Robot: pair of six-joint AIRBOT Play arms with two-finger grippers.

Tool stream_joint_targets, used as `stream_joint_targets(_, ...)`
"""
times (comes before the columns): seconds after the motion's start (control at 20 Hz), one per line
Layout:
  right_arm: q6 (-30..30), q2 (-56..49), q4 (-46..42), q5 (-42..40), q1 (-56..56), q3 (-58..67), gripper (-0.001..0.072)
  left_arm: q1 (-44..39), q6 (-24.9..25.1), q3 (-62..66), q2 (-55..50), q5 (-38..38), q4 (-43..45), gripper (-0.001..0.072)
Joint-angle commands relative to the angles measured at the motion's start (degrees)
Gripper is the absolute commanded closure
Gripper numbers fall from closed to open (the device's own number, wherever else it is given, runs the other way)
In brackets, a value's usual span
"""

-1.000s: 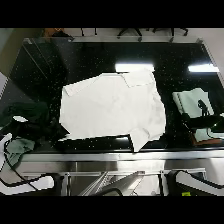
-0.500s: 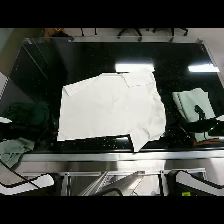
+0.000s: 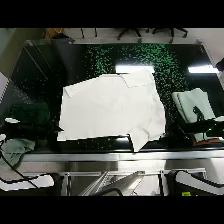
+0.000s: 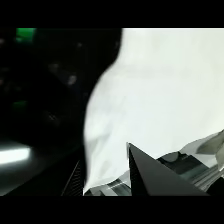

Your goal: Fold the shirts.

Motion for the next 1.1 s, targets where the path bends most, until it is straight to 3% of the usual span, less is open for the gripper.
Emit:
stream_joint_targets(0.0, 0.02, 0.00, 0.07, 0.04, 0.07, -0.02, 0.0230, -3.96, 0.87, -0.15, -1.95, 2.97, 0.48, 0.0349)
stream_joint_targets(0.05, 0.02, -0.04, 0.07, 0.02, 0.07, -0.02, 0.0230, -4.55, 0.87, -0.15, -1.95, 2.99, 0.61, 0.0474)
stream_joint_targets(0.1, 0.02, -0.11, 0.04, -0.13, 0.07, -0.02, 0.0230, -4.63, 0.92, -0.15, -1.95, 2.99, 1.14, 0.0687)
stream_joint_targets(0.45, -0.48, -5.99, 1.60, -2.99, 3.56, -0.07, 0.0231, -0.50, 0.87, -0.15, -1.97, 2.64, 1.18, 0.0690)
stream_joint_targets(0.6, -1.68, -8.92, 6.64, -5.99, 7.30, -0.07, 0.0235, 0.74, 0.87, -0.15, -1.97, 2.43, 1.18, 0.0689)
stream_joint_targets(0.65, -2.91, -9.94, 9.16, -6.45, 8.50, -0.07, 0.0269, 0.72, 0.90, -0.15, -1.97, 2.49, 1.16, 0.0689)
stream_joint_targets(0.8, -7.21, -12.00, 16.11, -6.29, 11.30, -0.02, 0.0472, 0.72, 0.90, -0.13, -1.95, 2.32, 1.11, 0.0690)
stream_joint_targets(0.85, -8.28, -11.91, 17.57, -5.57, 11.74, 0.26, 0.0623, 0.72, 0.90, -0.13, -1.60, 2.01, 1.14, 0.0690)
stream_joint_targets(0.95, -8.33, -10.08, 18.03, -2.47, 11.63, 2.01, 0.0696, 1.05, 0.90, 0.07, 1.25, 1.84, 1.07, 0.0691)
stream_joint_targets(1.05, -8.04, -6.05, 18.05, 0.87, 11.58, 5.33, 0.0697, 1.81, 0.90, 2.29, 6.34, -0.42, -0.22, 0.0691)
